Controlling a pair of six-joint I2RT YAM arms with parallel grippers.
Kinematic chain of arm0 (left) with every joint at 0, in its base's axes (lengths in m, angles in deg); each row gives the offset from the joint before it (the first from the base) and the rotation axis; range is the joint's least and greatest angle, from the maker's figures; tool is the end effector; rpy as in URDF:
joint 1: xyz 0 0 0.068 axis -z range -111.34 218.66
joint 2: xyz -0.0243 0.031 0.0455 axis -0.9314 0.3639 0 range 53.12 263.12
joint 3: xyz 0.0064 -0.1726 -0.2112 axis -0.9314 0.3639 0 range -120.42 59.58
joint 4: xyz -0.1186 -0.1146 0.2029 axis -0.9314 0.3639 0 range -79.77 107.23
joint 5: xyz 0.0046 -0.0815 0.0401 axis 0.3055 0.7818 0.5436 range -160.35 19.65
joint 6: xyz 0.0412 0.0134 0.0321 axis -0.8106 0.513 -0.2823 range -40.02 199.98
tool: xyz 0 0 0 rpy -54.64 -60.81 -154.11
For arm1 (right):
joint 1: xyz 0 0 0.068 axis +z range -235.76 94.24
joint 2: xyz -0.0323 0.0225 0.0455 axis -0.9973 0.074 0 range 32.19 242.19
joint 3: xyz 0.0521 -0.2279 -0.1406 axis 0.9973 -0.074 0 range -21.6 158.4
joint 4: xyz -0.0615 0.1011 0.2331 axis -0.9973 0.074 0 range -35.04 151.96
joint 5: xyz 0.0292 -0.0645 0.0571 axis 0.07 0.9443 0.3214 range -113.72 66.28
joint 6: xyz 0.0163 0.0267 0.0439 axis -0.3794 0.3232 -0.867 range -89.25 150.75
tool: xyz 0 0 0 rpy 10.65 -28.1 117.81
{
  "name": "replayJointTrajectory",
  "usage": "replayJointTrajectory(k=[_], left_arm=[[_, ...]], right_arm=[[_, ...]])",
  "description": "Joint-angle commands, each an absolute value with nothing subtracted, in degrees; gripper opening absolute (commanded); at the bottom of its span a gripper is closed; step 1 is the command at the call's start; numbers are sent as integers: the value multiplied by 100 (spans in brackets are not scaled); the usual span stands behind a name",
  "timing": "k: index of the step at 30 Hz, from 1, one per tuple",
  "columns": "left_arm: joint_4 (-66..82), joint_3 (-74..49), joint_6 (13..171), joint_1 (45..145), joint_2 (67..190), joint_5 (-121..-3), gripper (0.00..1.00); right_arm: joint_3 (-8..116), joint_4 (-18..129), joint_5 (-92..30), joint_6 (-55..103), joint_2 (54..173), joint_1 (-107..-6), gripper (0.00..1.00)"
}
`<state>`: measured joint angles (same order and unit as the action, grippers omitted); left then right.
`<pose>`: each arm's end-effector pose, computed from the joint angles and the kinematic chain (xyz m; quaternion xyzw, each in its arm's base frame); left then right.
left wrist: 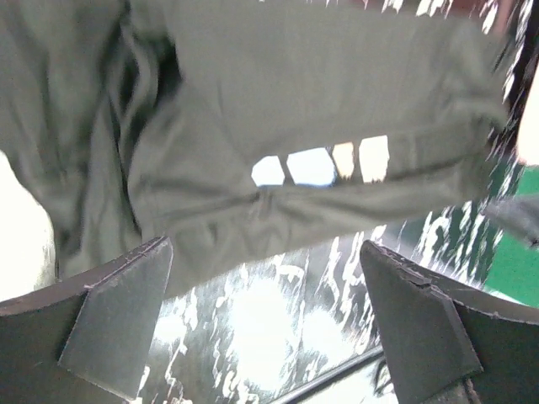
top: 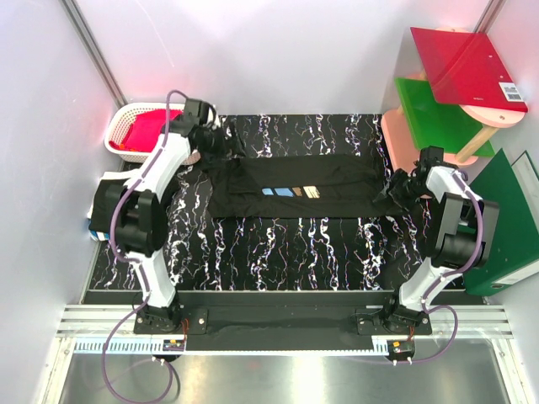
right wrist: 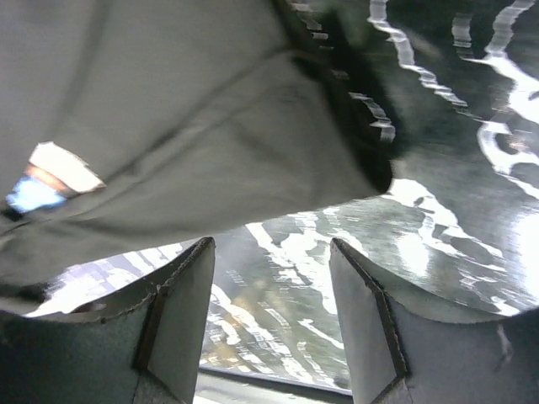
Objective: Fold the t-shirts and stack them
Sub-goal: Fold the other side of the tshirt into a rectangle
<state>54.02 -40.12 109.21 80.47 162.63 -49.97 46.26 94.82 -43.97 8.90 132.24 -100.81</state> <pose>0.4121 -0.0988 0.2933 -0.0870 0.9326 -0.2651 0.2290 0.3302 -0.0760 0.1915 0.2818 0.9311 0.1824 0.1430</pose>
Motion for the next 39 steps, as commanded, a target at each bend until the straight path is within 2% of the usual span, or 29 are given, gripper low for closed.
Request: replayJointTrajectory(k=[1, 8, 17, 18, 20, 21, 22, 24, 33, 39], left_arm=[[5330, -3079, 10520, 8149, 16114, -4785, 99], [5374, -2717, 10406, 8281, 16078, -4671, 99], [5585, -2910, 10256, 8316, 16254, -4574, 99], [5602, -2919, 10239, 8316, 16254, -4591, 99], [5637, -2919, 10221, 8316, 16280, -4600, 99], [5655, -2928, 10204, 8316, 16272, -4609, 99], [5655, -2928, 10195, 8316, 16298, -4609, 99], [5690, -2954, 10186, 8316, 16324, -4627, 99], [5752, -3095, 10169, 8316, 16552, -4565, 99], [5761, -3244, 10133, 8360, 16693, -4504, 99]], right_arm=[[5126, 9504, -3112, 1361, 13019, -9982, 64], [5416, 9539, -2047, 1396, 13255, -9956, 64], [5935, 9074, -2353, 1370, 14091, -9868, 62], [5961, 9021, -2519, 1379, 14144, -9850, 58], [5988, 8933, -2888, 1370, 14302, -9833, 42], [5988, 8889, -3012, 1370, 14346, -9824, 23], [5988, 8854, -3118, 1361, 14398, -9815, 12], [5970, 8853, -3285, 1335, 14382, -9780, 0], [5417, 8880, -3374, 861, 13013, -9596, 0], [5311, 8766, -2891, 869, 12677, -9472, 0]])
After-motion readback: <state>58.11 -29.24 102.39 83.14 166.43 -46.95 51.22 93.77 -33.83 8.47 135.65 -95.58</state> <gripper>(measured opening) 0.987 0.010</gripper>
